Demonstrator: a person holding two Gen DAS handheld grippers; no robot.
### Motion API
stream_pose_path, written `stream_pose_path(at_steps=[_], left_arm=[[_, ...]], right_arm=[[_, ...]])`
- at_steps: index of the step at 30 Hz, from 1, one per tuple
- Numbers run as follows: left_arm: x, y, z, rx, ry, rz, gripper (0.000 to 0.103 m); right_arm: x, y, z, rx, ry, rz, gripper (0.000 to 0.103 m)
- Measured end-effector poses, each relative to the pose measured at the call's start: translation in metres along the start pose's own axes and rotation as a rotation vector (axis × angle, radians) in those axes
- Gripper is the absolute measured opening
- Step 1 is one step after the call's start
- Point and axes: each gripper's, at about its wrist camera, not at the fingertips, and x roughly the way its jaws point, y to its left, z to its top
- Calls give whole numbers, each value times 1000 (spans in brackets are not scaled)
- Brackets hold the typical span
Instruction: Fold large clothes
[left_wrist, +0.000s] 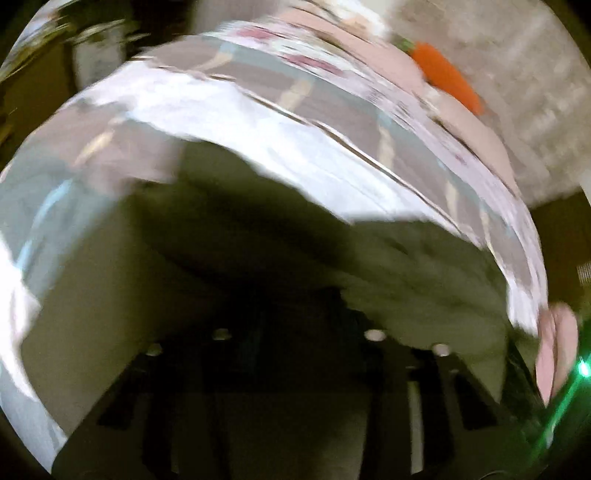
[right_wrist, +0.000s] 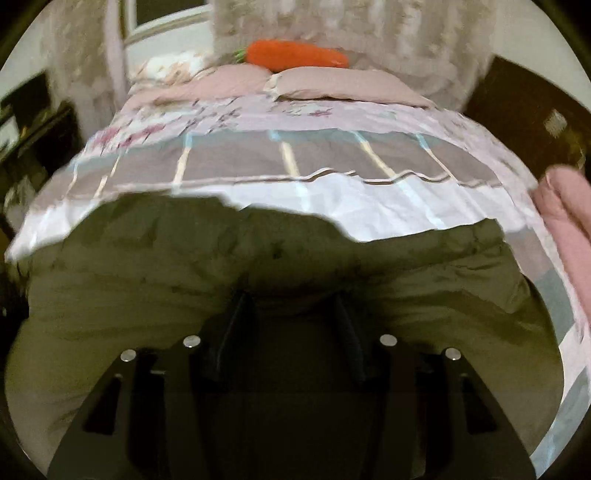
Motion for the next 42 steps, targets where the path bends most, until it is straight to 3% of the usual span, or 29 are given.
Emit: stream_pose_path(at_steps=[2,4,7,9,10,11,14,16,18,22,24,27,33,36,38,40,42], left_arm=[[-4,32,11,-75,-22,42,30],[-8,64,19,-161,-9,63,30],[-23,93,28,-237,-52,124,30],[-47,111,33,-304,-155,306,56],[-55,114,33,-332,-192,348,67],[-67,120,33,-374,-223,347,68],[-69,99,35,-320,-149,173,63],[-68,63,30,-191,-98,105,63],[-66,18,13,-36,-46,53,62],[-52,-50,-39,198,59,-8,56],[-43,-75,-64,307,62,26,53],[-28,-89,-77,412,34,109,56],[-1,-77,-66,386,88,115,65],[-6,-69,-62,354,88,104,65],[-22,-65,-57,301,48,81,64],[-37,-62,-51,293,-45,115,64],[-37,-57,-48,271,-67,140,64]], right_arm=[[1,-36,5,95,-10,-95,52],[5,-84,3,175,1,-252,52],[1,-150,-7,305,28,-368,52],[-10,-179,-11,357,25,-415,52],[-18,-187,-12,371,27,-450,52],[-28,-191,-13,387,23,-443,52],[-56,-177,-13,416,37,-233,52],[-79,-140,-12,346,47,-82,52],[-100,-90,-23,190,59,-1,52],[-108,-27,-49,40,136,110,52],[-91,-8,-59,-18,192,120,52],[-56,12,-74,-149,219,50,56],[-31,29,-77,-253,176,0,61],[-41,14,-66,-186,200,57,61],[-59,1,-55,-121,149,81,61],[-75,-15,-42,-74,69,37,61],[-74,-38,-36,7,49,-31,61]])
